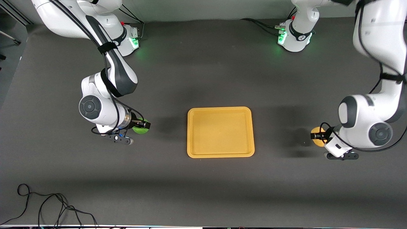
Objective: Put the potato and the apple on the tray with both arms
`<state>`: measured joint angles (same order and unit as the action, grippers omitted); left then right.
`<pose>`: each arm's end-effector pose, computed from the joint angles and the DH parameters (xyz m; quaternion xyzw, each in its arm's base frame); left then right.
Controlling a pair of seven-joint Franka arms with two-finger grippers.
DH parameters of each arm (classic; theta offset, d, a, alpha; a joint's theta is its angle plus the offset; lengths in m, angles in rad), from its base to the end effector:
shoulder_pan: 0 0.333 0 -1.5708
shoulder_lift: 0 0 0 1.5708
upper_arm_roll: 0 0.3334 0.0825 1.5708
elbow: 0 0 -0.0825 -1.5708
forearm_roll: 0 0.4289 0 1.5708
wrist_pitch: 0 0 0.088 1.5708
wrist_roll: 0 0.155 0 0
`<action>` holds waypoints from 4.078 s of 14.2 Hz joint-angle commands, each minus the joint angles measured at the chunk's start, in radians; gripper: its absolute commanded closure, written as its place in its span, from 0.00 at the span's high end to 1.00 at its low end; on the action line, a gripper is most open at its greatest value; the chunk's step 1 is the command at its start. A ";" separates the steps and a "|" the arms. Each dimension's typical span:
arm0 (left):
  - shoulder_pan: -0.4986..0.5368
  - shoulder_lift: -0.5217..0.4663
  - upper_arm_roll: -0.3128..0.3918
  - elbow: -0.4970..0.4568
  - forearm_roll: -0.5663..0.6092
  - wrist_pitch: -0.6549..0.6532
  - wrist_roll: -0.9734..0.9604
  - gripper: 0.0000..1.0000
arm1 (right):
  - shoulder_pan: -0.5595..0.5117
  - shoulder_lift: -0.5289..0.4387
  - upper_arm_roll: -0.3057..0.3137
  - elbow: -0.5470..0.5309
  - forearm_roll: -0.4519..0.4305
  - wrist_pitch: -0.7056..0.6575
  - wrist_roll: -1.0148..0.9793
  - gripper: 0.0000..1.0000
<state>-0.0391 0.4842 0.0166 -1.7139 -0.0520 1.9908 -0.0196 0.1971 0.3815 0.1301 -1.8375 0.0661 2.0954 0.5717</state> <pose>0.6779 -0.0213 0.2350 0.9944 0.0110 -0.1037 0.0164 0.6248 0.2158 0.2563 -0.9865 0.1428 0.0770 0.0205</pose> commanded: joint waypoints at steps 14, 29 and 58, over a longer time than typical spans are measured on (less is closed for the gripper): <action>-0.286 0.109 -0.251 0.045 0.095 0.213 -0.726 0.39 | 0.031 0.030 -0.006 0.037 0.014 -0.023 0.030 0.27; -0.190 -0.034 -0.250 0.043 0.135 -0.005 -0.642 1.00 | 0.376 0.480 -0.007 0.582 0.008 0.101 0.539 0.27; 0.297 -0.437 -0.241 0.185 0.098 -0.435 0.086 1.00 | 0.143 -0.225 -0.231 0.210 0.017 -0.351 -0.241 1.00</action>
<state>0.2544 0.0540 -0.2249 -1.5389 0.0494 1.5462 0.0671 0.3205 0.2962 -0.0733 -1.5324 0.0756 1.7626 0.3544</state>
